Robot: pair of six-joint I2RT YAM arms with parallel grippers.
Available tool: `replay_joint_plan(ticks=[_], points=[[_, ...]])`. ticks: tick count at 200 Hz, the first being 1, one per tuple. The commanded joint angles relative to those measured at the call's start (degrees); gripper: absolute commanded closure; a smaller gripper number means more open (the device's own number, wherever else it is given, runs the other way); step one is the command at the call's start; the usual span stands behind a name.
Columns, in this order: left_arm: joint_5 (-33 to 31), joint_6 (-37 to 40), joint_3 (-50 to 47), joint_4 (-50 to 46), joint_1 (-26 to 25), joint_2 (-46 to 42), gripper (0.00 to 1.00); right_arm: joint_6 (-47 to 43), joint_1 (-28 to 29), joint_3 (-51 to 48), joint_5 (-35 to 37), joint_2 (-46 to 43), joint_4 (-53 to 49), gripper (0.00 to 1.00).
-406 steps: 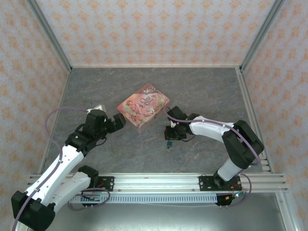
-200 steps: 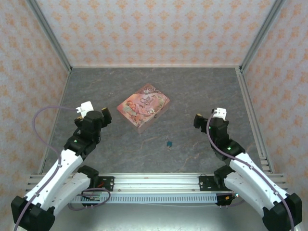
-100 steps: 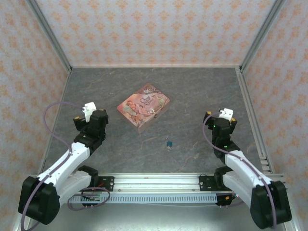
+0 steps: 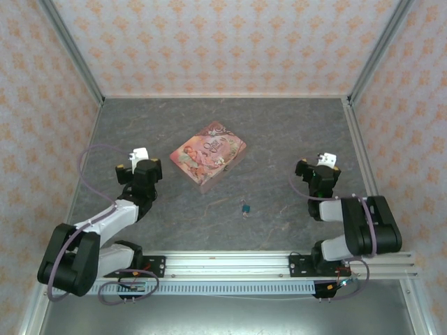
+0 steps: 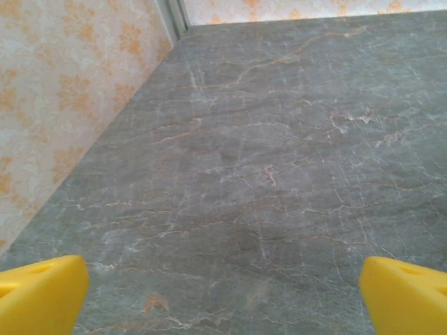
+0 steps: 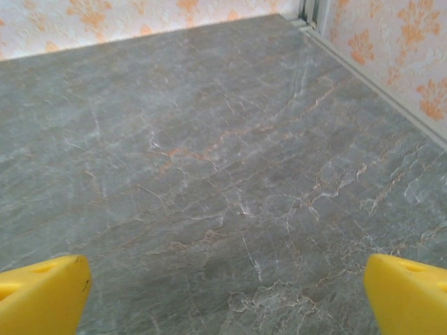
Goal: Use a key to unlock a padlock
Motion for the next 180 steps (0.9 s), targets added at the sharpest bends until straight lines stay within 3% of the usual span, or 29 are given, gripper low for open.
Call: replay_joint_plan(ticks=[1, 24, 37, 89, 122, 180], points=[[2.12, 3.74, -1.12, 11.31, 0.67, 3.11, 0.0, 0.33, -0.64, 0.94, -3.82, 2.48, 7.5, 0.01], [5.56, 5.5, -1.01, 14.63, 1.06, 4.94, 0.0, -0.05, -1.0, 5.17, -6.42, 2.47, -0.34, 0.01], [7.23, 5.92, -1.58, 17.4, 1.2, 5.75, 0.0, -0.07, -1.28, 10.22, -7.32, 2.9, -9.81, 0.01], [13.86, 5.23, -3.2, 30.36, 4.93, 15.56, 0.0, 0.65, -1.61, 9.79, -6.11, 2.92, -8.42, 0.01], [19.51, 2.24, 2.36, 21.51, 9.12, 17.6, 0.0, 0.63, -1.61, 9.71, -6.14, 2.89, -8.47, 0.01], [19.66, 2.42, 2.21, 22.16, 9.26, 17.73, 0.0, 0.46, -1.59, 9.77, -6.03, 2.86, -8.46, 0.01]])
